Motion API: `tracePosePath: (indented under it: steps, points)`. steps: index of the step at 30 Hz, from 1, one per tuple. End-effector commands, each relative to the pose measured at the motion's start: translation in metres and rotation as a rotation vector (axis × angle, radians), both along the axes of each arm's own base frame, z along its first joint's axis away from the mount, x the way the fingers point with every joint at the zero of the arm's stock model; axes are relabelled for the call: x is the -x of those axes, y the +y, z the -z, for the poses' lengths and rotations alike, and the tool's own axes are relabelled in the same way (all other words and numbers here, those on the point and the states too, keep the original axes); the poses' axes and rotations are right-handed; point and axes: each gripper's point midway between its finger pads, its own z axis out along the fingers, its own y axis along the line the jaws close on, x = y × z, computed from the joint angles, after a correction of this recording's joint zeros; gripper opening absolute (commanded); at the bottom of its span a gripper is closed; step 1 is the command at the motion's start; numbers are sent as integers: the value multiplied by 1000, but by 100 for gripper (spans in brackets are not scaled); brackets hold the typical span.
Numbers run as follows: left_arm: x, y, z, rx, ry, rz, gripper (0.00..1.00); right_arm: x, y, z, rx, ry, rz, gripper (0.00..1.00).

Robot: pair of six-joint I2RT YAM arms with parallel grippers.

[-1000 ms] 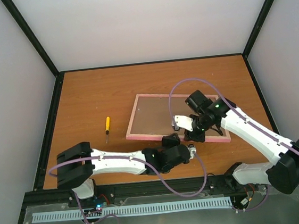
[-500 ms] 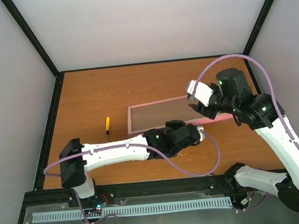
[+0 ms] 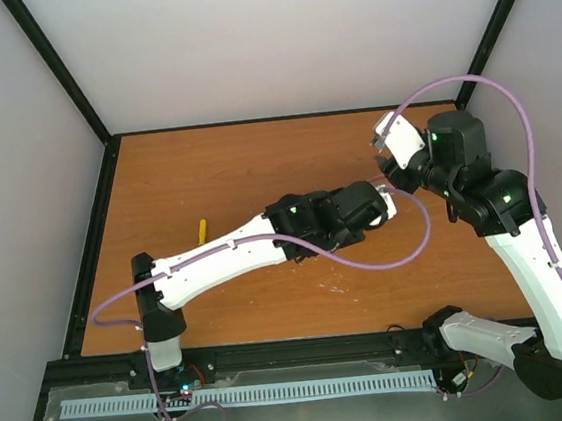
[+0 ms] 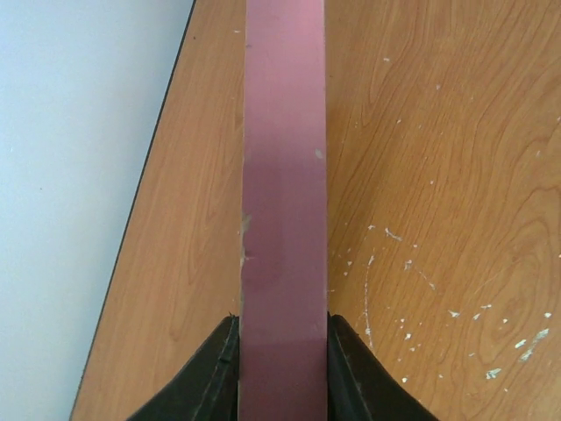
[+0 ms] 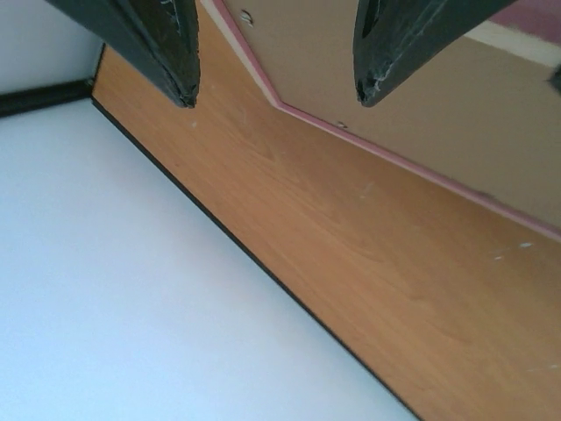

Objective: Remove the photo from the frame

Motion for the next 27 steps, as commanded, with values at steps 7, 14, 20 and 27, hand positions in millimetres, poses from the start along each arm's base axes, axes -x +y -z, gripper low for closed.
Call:
tracePosePath:
  steps: [7, 14, 20, 27]
  points:
    - [-38, 13, -116, 496, 108, -140, 1, -16, -47, -40, -68, -121, 239, 45]
    - [-66, 36, -163, 735, 194, -185, 1, -17, -53, -45, -89, -163, 266, 42]
    - [-111, 68, -123, 822, 426, -366, 1, -19, -54, -32, -83, -143, 272, 41]
    - [-145, 95, -96, 904, 565, -437, 1, -30, -52, 11, -138, -37, 283, 38]
